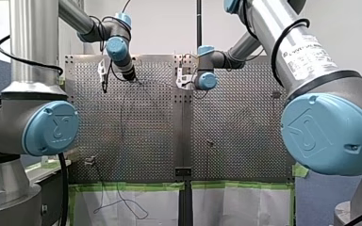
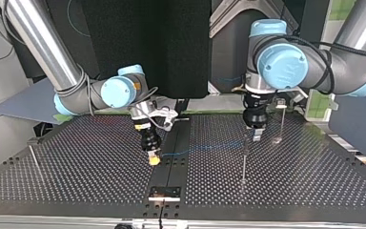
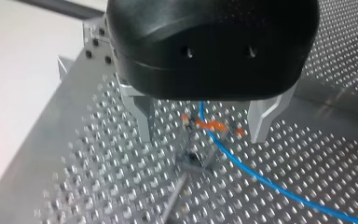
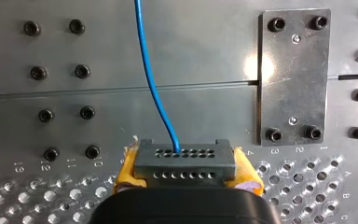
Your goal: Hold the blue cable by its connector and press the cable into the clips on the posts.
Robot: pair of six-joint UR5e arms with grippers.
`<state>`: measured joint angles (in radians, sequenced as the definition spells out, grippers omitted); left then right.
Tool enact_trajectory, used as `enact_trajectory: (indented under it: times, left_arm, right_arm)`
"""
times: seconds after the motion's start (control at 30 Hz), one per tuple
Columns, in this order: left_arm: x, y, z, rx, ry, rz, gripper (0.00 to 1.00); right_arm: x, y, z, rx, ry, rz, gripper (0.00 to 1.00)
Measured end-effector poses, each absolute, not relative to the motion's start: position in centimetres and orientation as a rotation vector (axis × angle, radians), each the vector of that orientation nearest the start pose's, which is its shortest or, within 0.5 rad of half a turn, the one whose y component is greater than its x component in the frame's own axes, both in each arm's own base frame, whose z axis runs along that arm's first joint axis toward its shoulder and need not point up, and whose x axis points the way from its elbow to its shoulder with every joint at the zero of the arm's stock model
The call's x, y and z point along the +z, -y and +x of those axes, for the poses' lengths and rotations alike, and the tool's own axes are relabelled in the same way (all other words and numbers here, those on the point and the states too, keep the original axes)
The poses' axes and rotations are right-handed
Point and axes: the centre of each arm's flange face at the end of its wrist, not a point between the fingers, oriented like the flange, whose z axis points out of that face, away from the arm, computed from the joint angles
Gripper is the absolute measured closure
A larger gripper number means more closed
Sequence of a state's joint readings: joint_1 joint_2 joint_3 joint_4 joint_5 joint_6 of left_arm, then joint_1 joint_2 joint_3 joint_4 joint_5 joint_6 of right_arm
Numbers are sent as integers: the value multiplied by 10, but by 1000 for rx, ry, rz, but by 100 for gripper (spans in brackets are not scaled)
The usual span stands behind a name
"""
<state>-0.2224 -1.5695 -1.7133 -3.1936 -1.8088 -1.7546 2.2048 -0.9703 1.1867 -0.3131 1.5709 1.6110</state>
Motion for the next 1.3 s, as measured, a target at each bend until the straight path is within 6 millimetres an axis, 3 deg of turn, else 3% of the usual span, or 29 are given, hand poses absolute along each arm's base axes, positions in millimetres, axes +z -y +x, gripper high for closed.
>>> enact_trajectory:
  times: [0.33, 0.77, 1.3]
  left_arm:
    - [421, 219, 433, -66, -1689, -50, 2]
    - [389, 226, 443, 16, -1762, -6, 2]
    - [397, 247, 447, -43, -1654, -6, 2]
  right_arm:
    - [339, 511, 541, 1753, 828, 1559, 100]
    - [339, 514, 539, 1752, 835, 1553, 100]
    - [338, 515, 538, 1751, 838, 1551, 100]
